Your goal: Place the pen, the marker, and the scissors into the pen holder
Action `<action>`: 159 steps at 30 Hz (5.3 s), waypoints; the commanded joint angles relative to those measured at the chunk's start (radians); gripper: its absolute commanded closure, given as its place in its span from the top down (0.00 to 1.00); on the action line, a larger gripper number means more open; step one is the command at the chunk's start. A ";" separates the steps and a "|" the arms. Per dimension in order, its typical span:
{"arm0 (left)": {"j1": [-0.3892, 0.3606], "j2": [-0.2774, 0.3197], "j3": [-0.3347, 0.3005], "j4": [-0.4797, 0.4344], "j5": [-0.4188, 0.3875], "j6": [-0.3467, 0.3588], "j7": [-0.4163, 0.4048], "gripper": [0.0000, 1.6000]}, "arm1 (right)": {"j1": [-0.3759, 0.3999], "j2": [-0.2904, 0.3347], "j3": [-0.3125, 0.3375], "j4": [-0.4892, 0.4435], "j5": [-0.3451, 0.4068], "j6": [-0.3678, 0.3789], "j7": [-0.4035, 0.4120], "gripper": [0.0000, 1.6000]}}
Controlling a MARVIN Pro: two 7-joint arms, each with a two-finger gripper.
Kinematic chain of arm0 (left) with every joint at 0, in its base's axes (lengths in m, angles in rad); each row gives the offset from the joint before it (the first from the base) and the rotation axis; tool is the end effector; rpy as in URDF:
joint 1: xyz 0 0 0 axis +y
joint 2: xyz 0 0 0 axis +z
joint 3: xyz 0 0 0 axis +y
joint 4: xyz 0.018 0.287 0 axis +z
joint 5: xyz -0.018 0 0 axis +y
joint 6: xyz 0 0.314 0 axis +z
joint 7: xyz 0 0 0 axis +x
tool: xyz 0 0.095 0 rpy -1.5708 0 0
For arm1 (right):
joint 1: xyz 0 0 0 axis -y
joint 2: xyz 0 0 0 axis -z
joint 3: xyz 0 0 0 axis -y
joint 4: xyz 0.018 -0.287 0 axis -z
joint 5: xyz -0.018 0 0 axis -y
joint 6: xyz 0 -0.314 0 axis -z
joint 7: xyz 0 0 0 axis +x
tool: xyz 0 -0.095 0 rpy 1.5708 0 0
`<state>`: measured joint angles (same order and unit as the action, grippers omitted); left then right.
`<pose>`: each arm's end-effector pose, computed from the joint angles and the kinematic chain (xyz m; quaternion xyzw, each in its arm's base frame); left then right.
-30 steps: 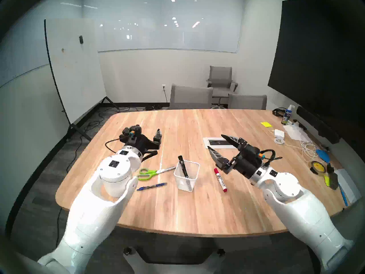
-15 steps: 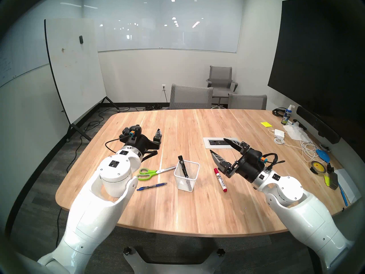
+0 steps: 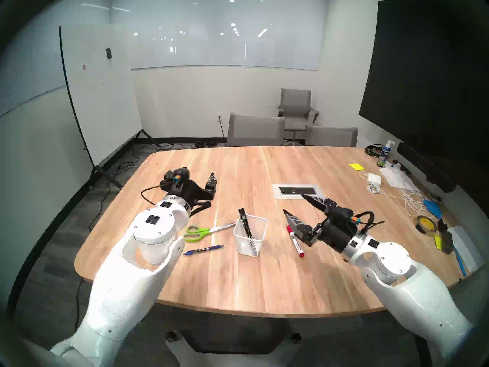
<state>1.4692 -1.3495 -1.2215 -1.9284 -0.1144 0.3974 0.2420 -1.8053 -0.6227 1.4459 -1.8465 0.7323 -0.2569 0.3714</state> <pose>0.4134 -0.0765 -0.1810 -0.6981 0.0959 -0.7095 0.0012 0.3488 -0.0928 -0.2277 -0.6306 -0.2907 -0.6934 0.1924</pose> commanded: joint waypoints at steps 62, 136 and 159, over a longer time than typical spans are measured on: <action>-0.010 -0.003 -0.003 -0.019 0.001 -0.007 0.001 1.00 | -0.004 0.041 0.015 -0.006 0.044 0.410 -0.037 1.00; -0.010 -0.003 -0.003 -0.019 0.001 -0.007 0.001 1.00 | 0.253 -0.103 -0.195 0.217 -0.143 0.595 -0.005 1.00; -0.010 -0.003 -0.003 -0.019 0.001 -0.007 0.001 1.00 | 0.308 -0.147 -0.196 0.289 -0.171 0.591 0.003 1.00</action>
<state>1.4692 -1.3500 -1.2217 -1.9283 -0.1143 0.3974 0.2417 -1.5516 -0.7464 1.2508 -1.5594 0.5726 0.3399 0.3830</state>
